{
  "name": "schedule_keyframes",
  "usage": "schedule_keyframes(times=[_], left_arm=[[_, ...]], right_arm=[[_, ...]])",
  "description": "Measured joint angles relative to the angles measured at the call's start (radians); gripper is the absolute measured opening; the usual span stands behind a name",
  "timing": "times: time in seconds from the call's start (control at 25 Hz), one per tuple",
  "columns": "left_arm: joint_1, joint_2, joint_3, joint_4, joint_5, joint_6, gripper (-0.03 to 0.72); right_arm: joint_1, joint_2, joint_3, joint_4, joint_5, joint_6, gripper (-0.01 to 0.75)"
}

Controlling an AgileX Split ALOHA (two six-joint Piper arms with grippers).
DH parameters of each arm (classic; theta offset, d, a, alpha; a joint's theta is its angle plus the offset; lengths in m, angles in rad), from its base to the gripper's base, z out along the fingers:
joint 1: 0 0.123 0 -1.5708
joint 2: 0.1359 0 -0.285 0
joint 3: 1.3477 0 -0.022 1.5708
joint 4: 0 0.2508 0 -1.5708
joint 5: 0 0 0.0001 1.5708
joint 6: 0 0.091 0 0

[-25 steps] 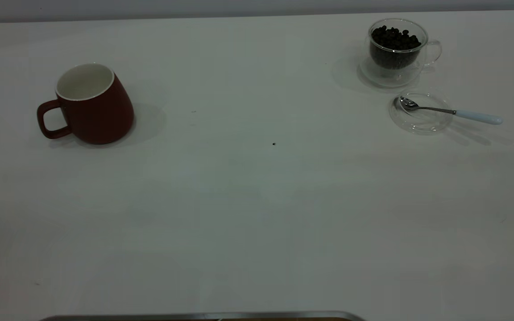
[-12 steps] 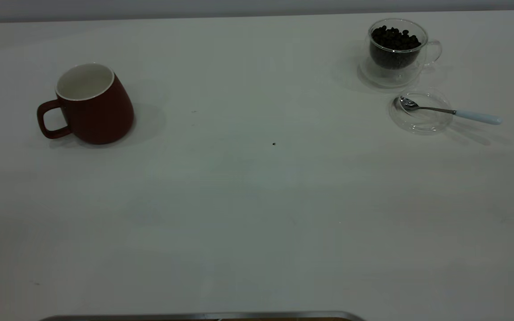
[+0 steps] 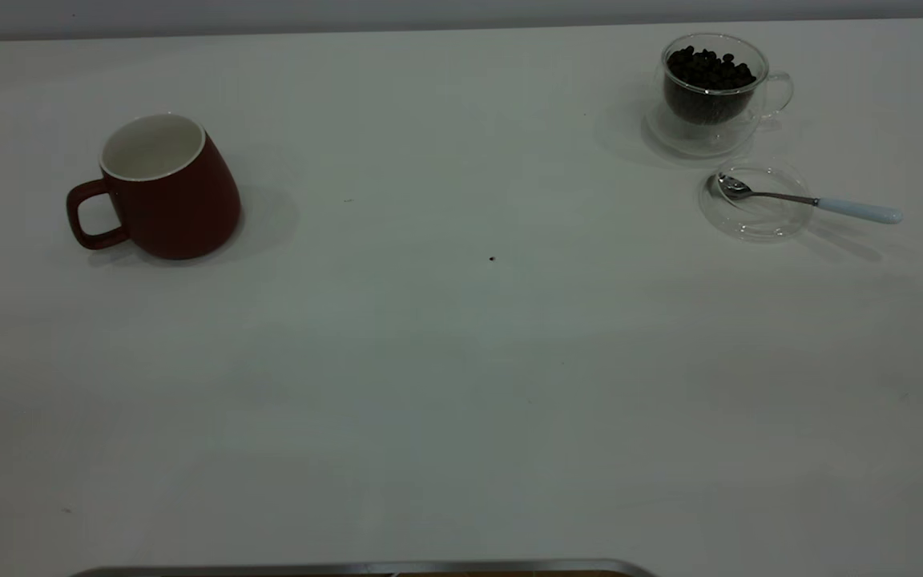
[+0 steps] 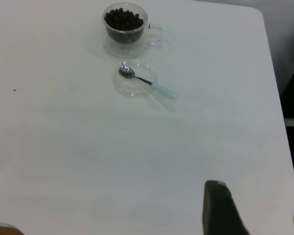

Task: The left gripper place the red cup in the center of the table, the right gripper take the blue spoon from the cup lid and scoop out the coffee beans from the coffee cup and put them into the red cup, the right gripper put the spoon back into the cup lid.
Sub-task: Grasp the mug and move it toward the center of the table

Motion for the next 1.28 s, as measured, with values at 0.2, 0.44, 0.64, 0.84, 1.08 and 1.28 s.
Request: schedule_keyframes(times=[0.2, 0.44, 0.64, 0.84, 1.08, 1.28], left_arm=[[0.000, 0.000, 0.000, 0.000, 0.000, 0.000, 0.516], [0.000, 0.047, -0.028, 0.045, -0.036, 0.038, 0.516], [0.000, 0.359, -0.161, 0.160, -0.109, 0.045, 0.516], [0.000, 0.793, -0.281, 0.170, -0.251, 0.136, 0.516], [0.000, 1.294, -0.432, 0.193, -0.315, 0.220, 0.541], [-0.002, 1.702, -0.619, 0.201, -0.267, 0.229, 0.607]], right_arm=[[0.000, 0.000, 0.000, 0.000, 0.000, 0.000, 0.402], [0.000, 0.000, 0.000, 0.000, 0.000, 0.000, 0.402], [0.000, 0.000, 0.000, 0.000, 0.000, 0.000, 0.402], [0.000, 0.000, 0.000, 0.000, 0.000, 0.000, 0.402], [0.000, 0.000, 0.000, 0.000, 0.000, 0.000, 0.402], [0.000, 0.000, 0.000, 0.000, 0.000, 0.000, 0.402]])
